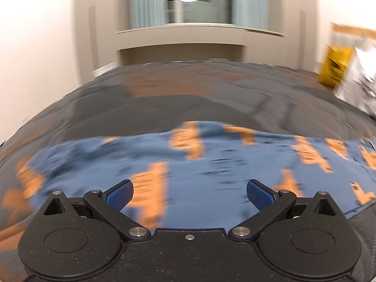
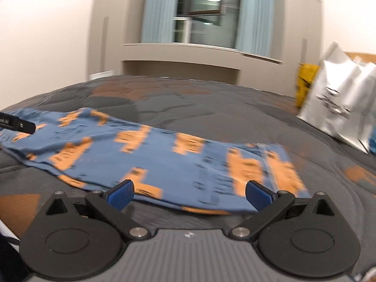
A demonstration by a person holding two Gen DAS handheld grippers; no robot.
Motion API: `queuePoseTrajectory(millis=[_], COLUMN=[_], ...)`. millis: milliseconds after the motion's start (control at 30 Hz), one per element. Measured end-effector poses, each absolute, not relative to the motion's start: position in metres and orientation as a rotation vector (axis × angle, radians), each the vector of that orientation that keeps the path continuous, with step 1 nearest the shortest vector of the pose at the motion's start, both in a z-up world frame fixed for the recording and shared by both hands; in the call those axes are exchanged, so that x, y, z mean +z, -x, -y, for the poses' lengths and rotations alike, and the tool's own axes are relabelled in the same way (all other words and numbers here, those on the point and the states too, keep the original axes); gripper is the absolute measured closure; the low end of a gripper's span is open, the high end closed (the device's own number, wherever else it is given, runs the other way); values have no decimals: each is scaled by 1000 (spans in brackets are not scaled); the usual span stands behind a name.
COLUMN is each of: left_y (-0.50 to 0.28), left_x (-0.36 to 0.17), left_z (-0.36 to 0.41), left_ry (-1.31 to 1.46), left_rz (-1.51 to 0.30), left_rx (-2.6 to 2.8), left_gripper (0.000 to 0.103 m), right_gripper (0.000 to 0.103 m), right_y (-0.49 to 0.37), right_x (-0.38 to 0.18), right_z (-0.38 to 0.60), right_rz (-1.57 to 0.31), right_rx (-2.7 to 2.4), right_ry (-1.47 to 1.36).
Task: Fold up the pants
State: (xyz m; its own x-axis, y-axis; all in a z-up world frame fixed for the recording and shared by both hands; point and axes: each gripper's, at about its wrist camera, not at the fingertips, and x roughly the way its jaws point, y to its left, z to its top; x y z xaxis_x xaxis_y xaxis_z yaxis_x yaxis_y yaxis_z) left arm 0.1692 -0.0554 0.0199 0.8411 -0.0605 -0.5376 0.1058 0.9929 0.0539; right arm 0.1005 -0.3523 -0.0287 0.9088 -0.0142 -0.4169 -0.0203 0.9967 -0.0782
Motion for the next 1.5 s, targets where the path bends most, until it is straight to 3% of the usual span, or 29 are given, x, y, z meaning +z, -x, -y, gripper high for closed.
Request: queuePoseTrajectory(millis=[200,367,500,667,733,867,933,1000,1167,1367,1500], left_y=[-180,-183,-197,-216,-218,-220,-222,-226,-248,-270,-278], left_x=[11,20,19,3,-1,6,14,20,29,34,27], left_z=[128,168,195,212,210,197,189,182,193,248,272], left_ry=[-198,-189,-206,-208,-174,-75,22,150,405,397,333], left_rz=[-590,-557,-542,-623,-644,-639,-633,-631,-698,-811,-895], left_rx=[-174,-262,-300,-295,-295,-314,-340,-392,-624,-812,-800], left_gripper=[1,1,1,1,1,1,1,1,1,1,11], right_gripper=[0,0,1,20,37,60,78,83,86,87,87], right_y=[-72,-60,-75,-95,-100,-103,-104,-102,-97,-89,-91], right_x=[-36,-38,-39,-42,-45,-48,-46,-43,-26,-14,-17], right_z=[416,485,510,516,517,514,509,505,468,403,372], right_rz=[-440,-455,-467,-472,-464,-447,-443,-418,-334,-280,-294], right_rx=[-139,-13,62,42,18,-50,-109,-125,-128,-79,-58], right_ry=[-41,-407,-495,-543,-570,-568,-525,-510,-282,60,205])
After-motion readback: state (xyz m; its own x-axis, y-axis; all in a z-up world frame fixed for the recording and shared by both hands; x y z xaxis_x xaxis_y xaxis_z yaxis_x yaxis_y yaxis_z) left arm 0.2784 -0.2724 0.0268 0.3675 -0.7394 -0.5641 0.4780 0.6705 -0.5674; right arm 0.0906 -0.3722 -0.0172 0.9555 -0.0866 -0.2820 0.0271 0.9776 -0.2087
